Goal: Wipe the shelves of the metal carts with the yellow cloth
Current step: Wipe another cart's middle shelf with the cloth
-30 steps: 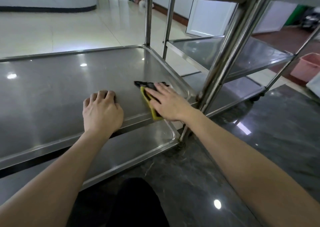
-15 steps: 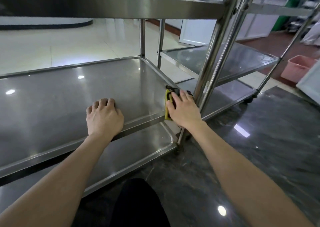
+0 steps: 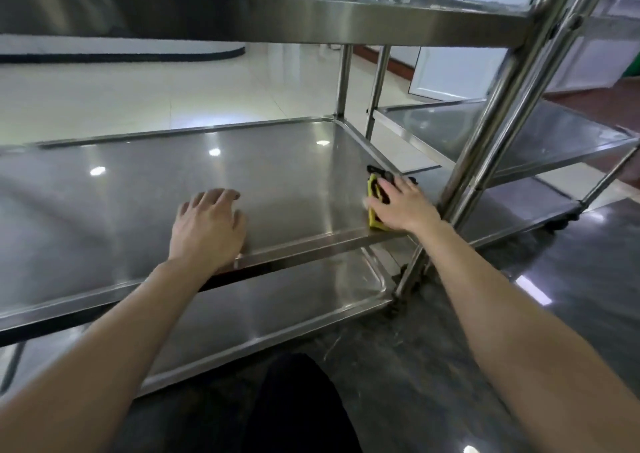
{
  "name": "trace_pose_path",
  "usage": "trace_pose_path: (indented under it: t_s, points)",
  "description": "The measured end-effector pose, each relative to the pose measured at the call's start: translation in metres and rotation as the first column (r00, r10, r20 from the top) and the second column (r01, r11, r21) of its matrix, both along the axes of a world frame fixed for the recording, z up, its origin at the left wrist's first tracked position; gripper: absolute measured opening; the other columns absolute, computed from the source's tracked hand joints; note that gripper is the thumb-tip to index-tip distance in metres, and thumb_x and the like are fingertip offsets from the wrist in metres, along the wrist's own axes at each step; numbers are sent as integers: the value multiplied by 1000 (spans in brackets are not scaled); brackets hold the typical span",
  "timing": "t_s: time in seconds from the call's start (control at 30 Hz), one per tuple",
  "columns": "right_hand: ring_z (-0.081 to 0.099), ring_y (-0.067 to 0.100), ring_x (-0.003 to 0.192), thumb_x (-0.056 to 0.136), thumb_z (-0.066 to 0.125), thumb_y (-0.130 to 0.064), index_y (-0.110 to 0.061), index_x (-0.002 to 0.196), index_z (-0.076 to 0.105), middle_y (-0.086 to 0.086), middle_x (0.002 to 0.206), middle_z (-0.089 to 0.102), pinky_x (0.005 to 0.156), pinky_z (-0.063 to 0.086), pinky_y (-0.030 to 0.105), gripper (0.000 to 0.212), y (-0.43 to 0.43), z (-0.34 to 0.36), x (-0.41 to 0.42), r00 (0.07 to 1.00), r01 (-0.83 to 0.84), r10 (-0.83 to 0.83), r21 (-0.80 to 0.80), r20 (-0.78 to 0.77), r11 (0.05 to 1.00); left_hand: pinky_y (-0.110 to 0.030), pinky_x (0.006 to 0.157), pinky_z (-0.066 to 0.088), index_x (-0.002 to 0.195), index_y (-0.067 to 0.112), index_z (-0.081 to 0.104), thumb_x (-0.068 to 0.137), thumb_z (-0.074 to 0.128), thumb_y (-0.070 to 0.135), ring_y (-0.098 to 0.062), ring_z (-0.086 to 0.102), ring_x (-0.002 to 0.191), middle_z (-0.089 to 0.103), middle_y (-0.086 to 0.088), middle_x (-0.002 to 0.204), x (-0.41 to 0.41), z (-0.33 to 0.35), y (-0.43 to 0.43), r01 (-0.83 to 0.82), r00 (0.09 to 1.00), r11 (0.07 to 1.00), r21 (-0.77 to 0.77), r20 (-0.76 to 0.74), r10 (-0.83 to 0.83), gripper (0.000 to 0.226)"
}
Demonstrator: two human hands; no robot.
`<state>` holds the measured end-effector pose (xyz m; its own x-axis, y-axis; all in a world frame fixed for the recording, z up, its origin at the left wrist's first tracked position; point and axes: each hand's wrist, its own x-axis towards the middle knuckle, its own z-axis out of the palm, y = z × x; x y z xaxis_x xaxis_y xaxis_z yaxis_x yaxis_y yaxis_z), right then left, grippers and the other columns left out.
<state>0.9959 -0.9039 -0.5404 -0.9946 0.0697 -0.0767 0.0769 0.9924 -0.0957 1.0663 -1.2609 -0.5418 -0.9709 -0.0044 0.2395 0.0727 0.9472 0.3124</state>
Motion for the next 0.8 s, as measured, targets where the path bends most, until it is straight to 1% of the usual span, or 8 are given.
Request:
trace_pose_path:
  t_s: [0.07,0.13,0.23,0.3,0.4,0.5,0.6,0.8]
  points:
    - [-9,29,165,101,19,-78,-32,172,2,14,178,-9,133,-5,52,86,-32,3,-20,1000,0,-1,6,24,1000,-55,122,34,147,21,59,108,46,37,-35,47,145,55,-8,157,15,-4,-23,-53,999,998,-33,-6,53,44]
    - [-12,30,165,103,19,-75,-34,171,0,16,178,-11,132,-7,51,82,-115,-1,-16,982,-187,187,-29,2,982,-56,121,34,147,22,58,105,41,43,-36,46,145,53,-8,157,26,-7,-43,-110,994,992,-55,13,111,50]
    - [-10,25,165,106,24,-70,-37,171,4,11,179,-8,133,-8,48,76,-234,-5,15,835,-551,550,-37,-23,834,-56,121,36,147,24,58,103,36,46,-36,47,144,53,-8,157,34,-5,-59,-175,983,980,-92,47,180,54]
    - [-9,20,165,105,26,-69,-41,171,7,5,180,-5,133,-8,45,74,-249,-7,18,777,-628,629,-72,-10,775,-55,118,38,144,24,60,105,40,43,-36,50,140,57,-9,153,36,-5,-63,-194,979,975,-111,41,199,47]
    - [-4,18,165,101,25,-75,-48,169,8,-1,180,-2,133,-3,46,75,-181,-10,-19,859,-512,512,-92,-29,854,-55,113,40,135,24,62,105,43,38,-36,51,131,59,-7,144,40,-10,-63,-195,980,977,-81,27,198,38]
    - [-2,25,166,99,18,-77,-45,169,5,4,180,-1,133,-2,51,78,-79,-4,-66,988,-155,155,-15,-10,988,-54,113,40,132,23,62,105,42,37,-34,52,127,59,-5,141,40,-16,-55,-195,981,979,-65,8,196,36]
    - [0,32,165,101,23,-71,-35,171,15,14,179,2,133,-1,52,79,-71,-2,-93,999,2,-1,32,-32,999,-52,113,39,128,21,63,105,45,35,-33,51,125,60,-5,137,33,-18,-50,-218,976,974,-57,-21,217,33]
    - [-3,28,165,104,29,-59,-32,171,13,7,180,-3,133,-4,49,74,-291,-2,-64,855,-518,517,-22,-47,855,-52,114,39,135,17,60,105,45,35,-35,51,130,60,-11,141,34,-17,-51,-261,965,965,-15,-11,261,38]
